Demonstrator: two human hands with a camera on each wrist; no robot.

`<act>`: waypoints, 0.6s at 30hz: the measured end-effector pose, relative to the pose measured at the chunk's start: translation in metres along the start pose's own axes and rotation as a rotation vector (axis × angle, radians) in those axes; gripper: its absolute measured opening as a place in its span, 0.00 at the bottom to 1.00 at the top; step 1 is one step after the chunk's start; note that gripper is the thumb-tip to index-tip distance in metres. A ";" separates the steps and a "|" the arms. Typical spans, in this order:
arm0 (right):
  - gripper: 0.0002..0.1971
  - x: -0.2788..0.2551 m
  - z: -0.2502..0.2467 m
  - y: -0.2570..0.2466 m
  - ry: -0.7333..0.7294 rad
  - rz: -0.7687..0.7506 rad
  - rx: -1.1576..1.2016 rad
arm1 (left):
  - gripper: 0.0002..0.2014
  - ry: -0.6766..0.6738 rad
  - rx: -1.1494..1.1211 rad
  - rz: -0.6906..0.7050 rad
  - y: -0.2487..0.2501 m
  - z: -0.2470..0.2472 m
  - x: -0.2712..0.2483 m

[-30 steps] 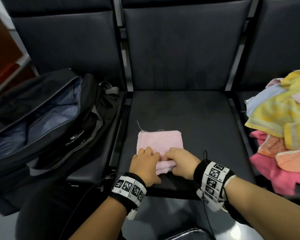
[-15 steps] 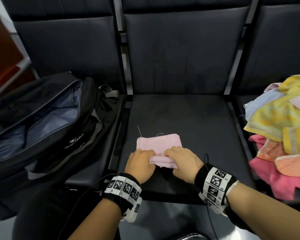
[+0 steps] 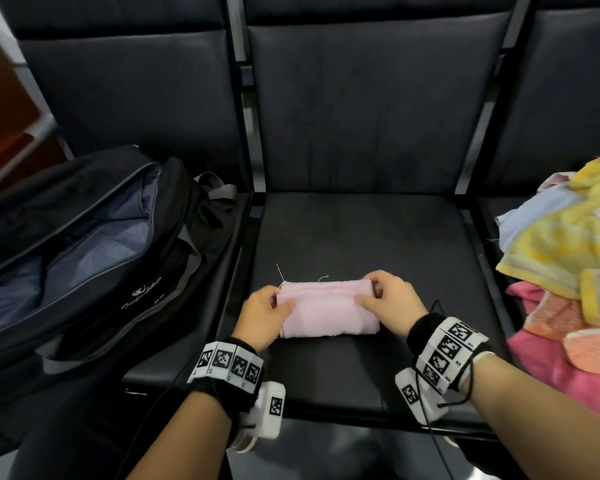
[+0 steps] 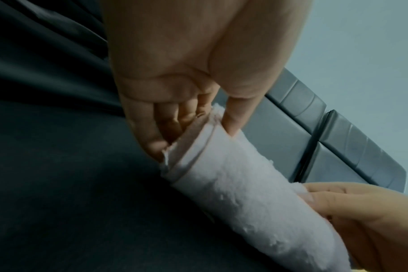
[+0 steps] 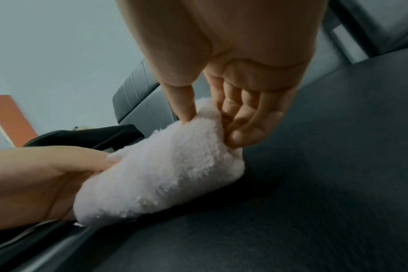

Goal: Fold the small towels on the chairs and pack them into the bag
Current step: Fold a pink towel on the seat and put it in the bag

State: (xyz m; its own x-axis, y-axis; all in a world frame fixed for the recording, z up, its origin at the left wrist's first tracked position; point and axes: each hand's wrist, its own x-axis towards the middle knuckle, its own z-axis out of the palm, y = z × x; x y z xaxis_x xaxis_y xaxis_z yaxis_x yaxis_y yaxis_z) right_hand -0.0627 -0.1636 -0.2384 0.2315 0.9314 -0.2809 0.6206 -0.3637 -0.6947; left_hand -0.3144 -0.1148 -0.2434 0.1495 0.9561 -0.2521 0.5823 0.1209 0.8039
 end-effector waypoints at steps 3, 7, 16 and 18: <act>0.29 0.013 0.005 0.006 -0.042 0.063 -0.043 | 0.07 0.076 0.107 -0.027 -0.006 0.007 0.011; 0.28 0.025 0.010 0.009 -0.180 0.091 -0.151 | 0.06 0.060 0.168 -0.077 -0.011 0.012 0.016; 0.10 0.001 0.001 -0.020 -0.102 0.003 -0.053 | 0.06 -0.024 0.113 -0.166 0.000 0.002 -0.008; 0.10 -0.013 -0.009 -0.046 -0.048 -0.115 -0.029 | 0.17 -0.035 0.065 -0.162 0.007 -0.008 -0.020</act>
State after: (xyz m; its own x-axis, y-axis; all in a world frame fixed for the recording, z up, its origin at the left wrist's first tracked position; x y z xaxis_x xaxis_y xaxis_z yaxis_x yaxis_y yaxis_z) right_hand -0.0874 -0.1588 -0.1966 0.1223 0.9649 -0.2324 0.6624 -0.2538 -0.7049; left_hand -0.3199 -0.1308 -0.2280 0.0765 0.9153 -0.3954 0.6510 0.2545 0.7151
